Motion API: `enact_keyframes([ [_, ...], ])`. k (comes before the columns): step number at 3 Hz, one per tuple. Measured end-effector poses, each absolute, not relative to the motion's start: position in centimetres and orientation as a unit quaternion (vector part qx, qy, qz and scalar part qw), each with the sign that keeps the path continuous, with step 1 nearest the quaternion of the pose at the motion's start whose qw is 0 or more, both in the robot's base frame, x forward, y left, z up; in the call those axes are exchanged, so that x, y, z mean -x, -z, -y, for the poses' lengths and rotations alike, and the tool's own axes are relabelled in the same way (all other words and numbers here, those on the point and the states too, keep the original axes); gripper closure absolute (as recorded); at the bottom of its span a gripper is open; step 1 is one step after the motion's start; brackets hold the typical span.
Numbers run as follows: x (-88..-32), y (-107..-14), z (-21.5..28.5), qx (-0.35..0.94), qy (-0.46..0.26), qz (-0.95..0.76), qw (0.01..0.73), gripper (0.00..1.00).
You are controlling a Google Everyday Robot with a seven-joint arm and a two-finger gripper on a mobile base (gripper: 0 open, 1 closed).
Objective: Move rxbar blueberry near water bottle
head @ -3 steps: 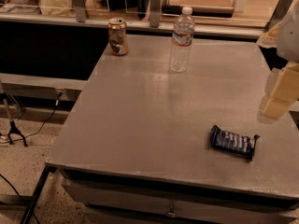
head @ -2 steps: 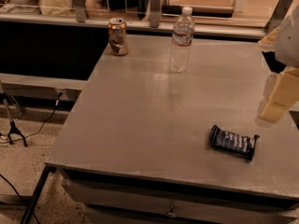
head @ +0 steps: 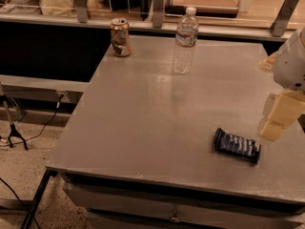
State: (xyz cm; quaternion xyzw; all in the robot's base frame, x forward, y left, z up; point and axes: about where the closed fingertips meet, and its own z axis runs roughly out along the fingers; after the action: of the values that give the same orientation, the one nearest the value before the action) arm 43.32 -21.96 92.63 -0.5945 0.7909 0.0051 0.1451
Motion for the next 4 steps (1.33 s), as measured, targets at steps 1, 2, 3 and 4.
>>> enact_keyframes([
  [1, -42.9, -90.1, 22.5, 0.589, -0.017, -0.795, 0.145, 0.0],
  [2, -42.4, -87.7, 22.7, 0.584, -0.029, -0.798, 0.145, 0.0],
  [3, -42.0, -85.6, 22.8, 0.579, -0.039, -0.802, 0.141, 0.0],
  [4, -41.9, -84.1, 22.8, 0.575, -0.047, -0.805, 0.138, 0.0],
])
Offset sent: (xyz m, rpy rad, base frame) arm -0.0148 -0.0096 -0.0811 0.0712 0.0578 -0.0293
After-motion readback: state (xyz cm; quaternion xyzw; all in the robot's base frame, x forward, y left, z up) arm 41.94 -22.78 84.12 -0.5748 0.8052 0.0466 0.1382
